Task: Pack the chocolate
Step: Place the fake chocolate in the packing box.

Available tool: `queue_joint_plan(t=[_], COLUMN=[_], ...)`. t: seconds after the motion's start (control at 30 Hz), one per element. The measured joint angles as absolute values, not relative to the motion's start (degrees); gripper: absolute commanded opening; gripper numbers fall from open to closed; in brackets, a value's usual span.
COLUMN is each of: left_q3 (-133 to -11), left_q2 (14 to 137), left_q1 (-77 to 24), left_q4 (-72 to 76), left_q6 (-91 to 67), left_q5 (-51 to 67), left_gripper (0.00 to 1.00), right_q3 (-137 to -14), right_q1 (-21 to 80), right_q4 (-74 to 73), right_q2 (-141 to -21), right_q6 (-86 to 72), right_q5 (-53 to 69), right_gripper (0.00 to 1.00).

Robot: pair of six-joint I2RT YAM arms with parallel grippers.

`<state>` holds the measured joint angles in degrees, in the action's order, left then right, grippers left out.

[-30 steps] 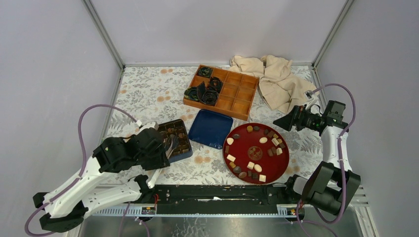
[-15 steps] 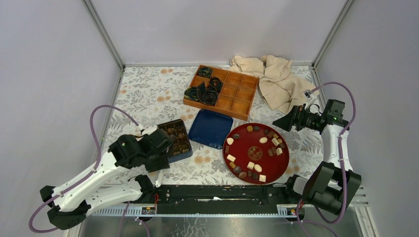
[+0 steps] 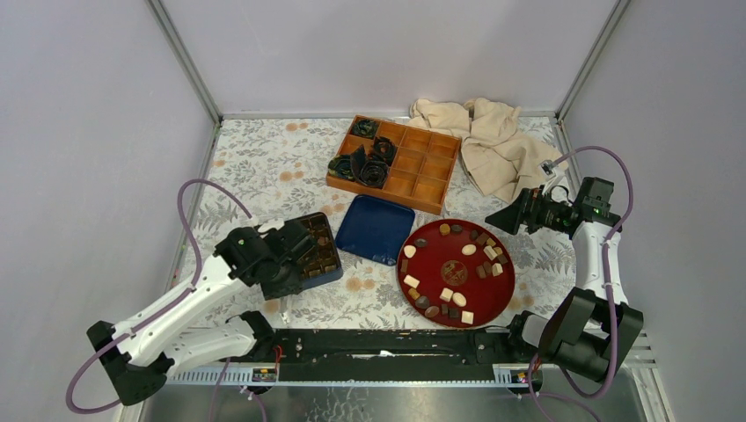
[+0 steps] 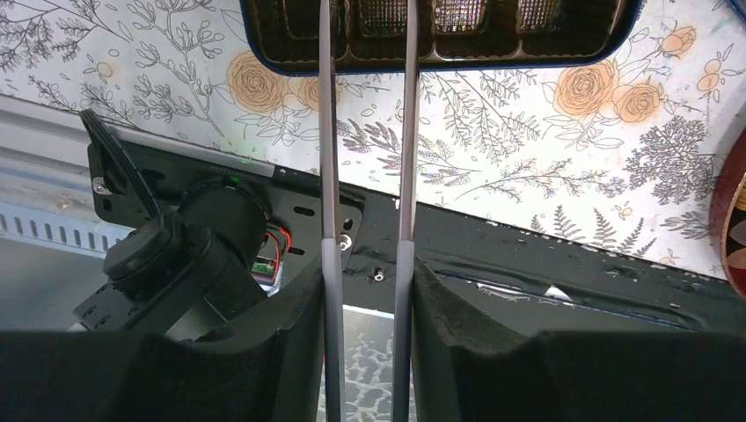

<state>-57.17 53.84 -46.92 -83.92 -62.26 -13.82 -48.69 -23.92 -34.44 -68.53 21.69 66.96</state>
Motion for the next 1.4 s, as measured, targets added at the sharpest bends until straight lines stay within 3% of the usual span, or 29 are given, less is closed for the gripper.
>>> queue_joint_plan(t=[0.17, 0.53, 0.8, 1.4], left_q3=[-57.2, -57.1, -57.2, -60.1], left_q2=[54.6, 57.7, 57.8, 56.9], left_q1=[-46.8, -46.8, -46.8, -46.8], left_q4=[-83.6, -82.8, -82.8, -82.8], left_q6=[-60.8, -58.5, -58.0, -57.3], left_q5=[-13.8, -13.5, -13.5, -13.4], left_gripper=[0.13, 0.35, 0.41, 0.44], right_q3=[-48.7, -48.7, -48.7, -48.7], right_q1=[-23.9, -23.9, -23.9, -23.9], right_q4=[-34.5, -34.5, -34.4, -34.4], right_q2=[-68.5, -68.5, -68.5, -68.5], right_q6=[21.7, 21.8, 21.9, 21.9], right_q5=[67.0, 66.9, 66.9, 66.9], right_gripper=[1.0, 1.0, 1.0, 1.0])
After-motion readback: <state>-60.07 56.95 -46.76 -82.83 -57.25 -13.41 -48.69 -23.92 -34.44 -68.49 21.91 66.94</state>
